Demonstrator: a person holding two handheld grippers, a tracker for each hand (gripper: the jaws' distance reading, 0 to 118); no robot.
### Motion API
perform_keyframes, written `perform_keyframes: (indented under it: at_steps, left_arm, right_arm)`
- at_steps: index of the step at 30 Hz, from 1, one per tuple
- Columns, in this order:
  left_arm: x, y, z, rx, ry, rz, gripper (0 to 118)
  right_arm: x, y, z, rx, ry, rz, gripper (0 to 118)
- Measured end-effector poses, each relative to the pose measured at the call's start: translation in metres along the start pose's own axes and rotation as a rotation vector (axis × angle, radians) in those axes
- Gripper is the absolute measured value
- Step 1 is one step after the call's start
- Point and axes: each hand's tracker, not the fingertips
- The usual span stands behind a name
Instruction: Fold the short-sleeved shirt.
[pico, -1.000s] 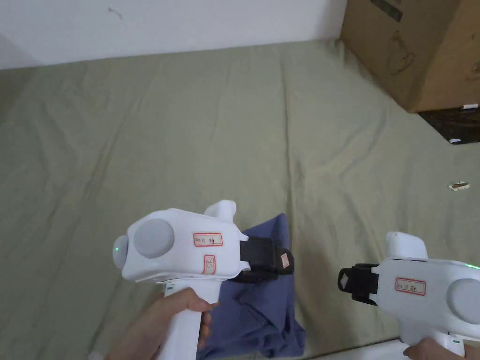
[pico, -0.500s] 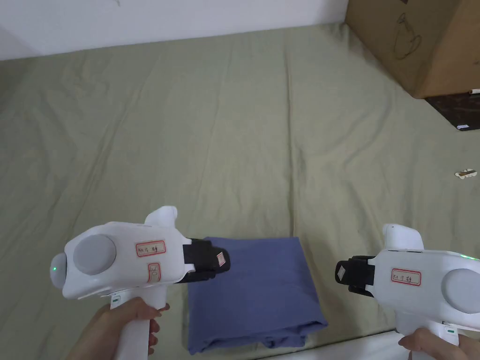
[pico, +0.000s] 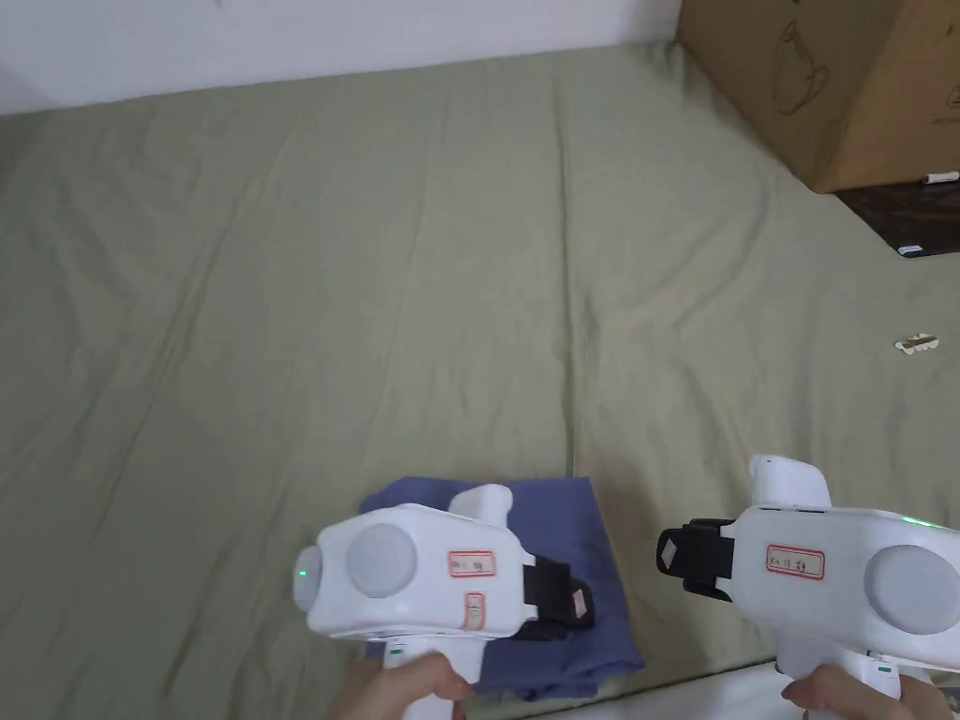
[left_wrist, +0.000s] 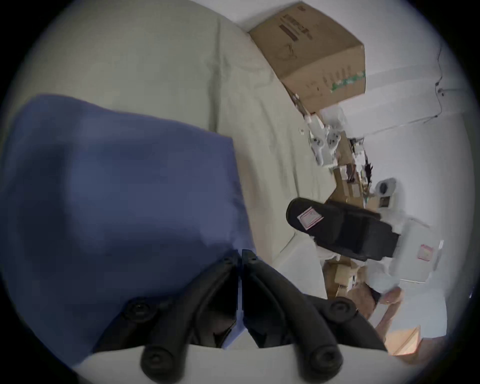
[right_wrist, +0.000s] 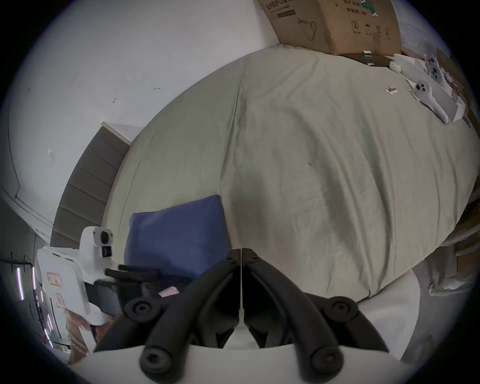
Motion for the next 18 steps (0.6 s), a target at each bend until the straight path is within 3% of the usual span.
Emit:
perform_keyframes:
  at_steps: [6, 10, 15, 18]
  left_arm:
    - [0.020, -0.005, -0.019, -0.031, -0.034, -0.012, 3]
    - [0.032, -0.012, -0.024, -0.069, -0.004, -0.102, 3]
    - [0.018, -0.009, 0.024, 0.051, -0.109, -0.047, 3]
    - [-0.001, -0.007, 0.071, 0.153, -0.087, -0.046, 3]
  right_arm:
    - [0.006, -0.005, 0.006, 0.002, -0.017, -0.012, 0]
    - [0.005, -0.004, 0.006, 0.002, -0.011, -0.027, 0]
    - [-0.011, 0.000, 0.012, 0.004, 0.008, 0.018, 0]
    - [-0.028, 0.006, 0.014, 0.007, 0.042, 0.071, 0]
